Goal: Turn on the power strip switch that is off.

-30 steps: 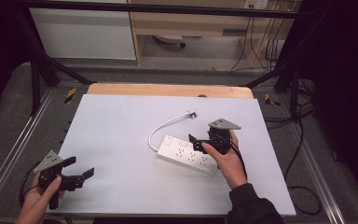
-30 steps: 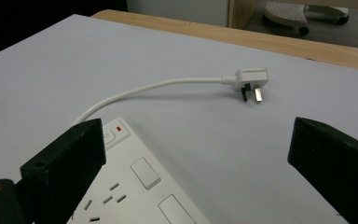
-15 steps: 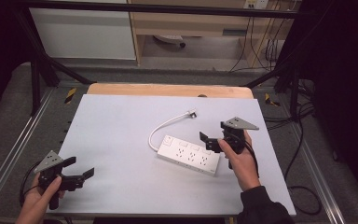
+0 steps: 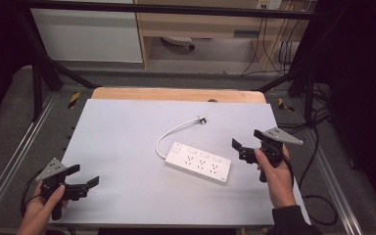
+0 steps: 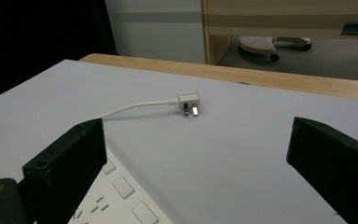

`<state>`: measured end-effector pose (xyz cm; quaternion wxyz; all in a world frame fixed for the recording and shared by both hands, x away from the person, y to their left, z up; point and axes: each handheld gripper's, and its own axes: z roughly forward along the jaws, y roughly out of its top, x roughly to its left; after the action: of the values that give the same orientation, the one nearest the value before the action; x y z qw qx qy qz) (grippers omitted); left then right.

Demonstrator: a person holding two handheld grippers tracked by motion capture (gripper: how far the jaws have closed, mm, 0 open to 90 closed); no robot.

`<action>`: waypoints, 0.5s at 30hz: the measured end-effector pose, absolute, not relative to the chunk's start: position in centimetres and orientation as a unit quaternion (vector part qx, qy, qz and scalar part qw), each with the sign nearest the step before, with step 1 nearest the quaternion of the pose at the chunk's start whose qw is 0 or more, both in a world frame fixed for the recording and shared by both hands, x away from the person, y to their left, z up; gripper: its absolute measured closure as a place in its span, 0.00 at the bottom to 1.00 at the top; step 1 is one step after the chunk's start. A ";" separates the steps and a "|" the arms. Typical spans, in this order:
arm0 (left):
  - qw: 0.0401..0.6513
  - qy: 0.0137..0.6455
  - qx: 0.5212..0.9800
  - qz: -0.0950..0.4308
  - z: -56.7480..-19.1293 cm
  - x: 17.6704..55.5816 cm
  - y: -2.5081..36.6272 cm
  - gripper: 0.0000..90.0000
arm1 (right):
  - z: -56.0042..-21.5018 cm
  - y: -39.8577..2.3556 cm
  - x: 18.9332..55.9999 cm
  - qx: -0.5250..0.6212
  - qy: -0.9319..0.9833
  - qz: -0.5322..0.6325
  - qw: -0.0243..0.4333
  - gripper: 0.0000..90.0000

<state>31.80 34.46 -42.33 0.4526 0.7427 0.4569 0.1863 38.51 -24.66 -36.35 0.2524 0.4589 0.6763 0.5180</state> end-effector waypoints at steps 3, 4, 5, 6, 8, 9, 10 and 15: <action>0.453 0.456 0.743 0.186 -42.3 31.8 34.4 0.08 | -36.5 -25.6 38.1 0.465 0.672 0.517 0.256 0.06; 0.453 0.456 0.743 0.186 -42.3 31.8 34.4 0.08 | -36.6 -25.8 37.9 0.468 0.670 0.516 0.257 0.06; 0.453 0.456 0.743 0.186 -42.3 31.8 34.4 0.08 | -36.7 -26.2 37.8 0.469 0.670 0.514 0.259 0.06; 0.453 0.456 0.743 0.186 -42.3 31.8 34.4 0.08 | -36.8 -26.4 37.7 0.471 0.668 0.513 0.260 0.06; 0.453 0.456 0.743 0.186 -42.3 31.8 34.4 0.08 | -37.1 -27.0 37.5 0.476 0.666 0.510 0.264 0.07; 0.453 0.456 0.743 0.186 -42.3 31.8 34.4 0.08 | -37.3 -27.3 37.3 0.478 0.664 0.509 0.266 0.07; 0.453 0.456 0.743 0.186 -42.3 31.8 34.4 0.08 | -37.4 -27.6 37.2 0.480 0.664 0.507 0.268 0.07; 0.452 0.456 0.743 0.187 -42.3 31.8 34.4 0.08 | -38.5 -28.8 36.8 0.489 0.663 0.497 0.274 0.08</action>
<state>31.79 34.40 -42.32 0.4518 0.7435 0.4564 0.1866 36.78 -28.85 -38.51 0.2738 0.4890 0.6627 0.4968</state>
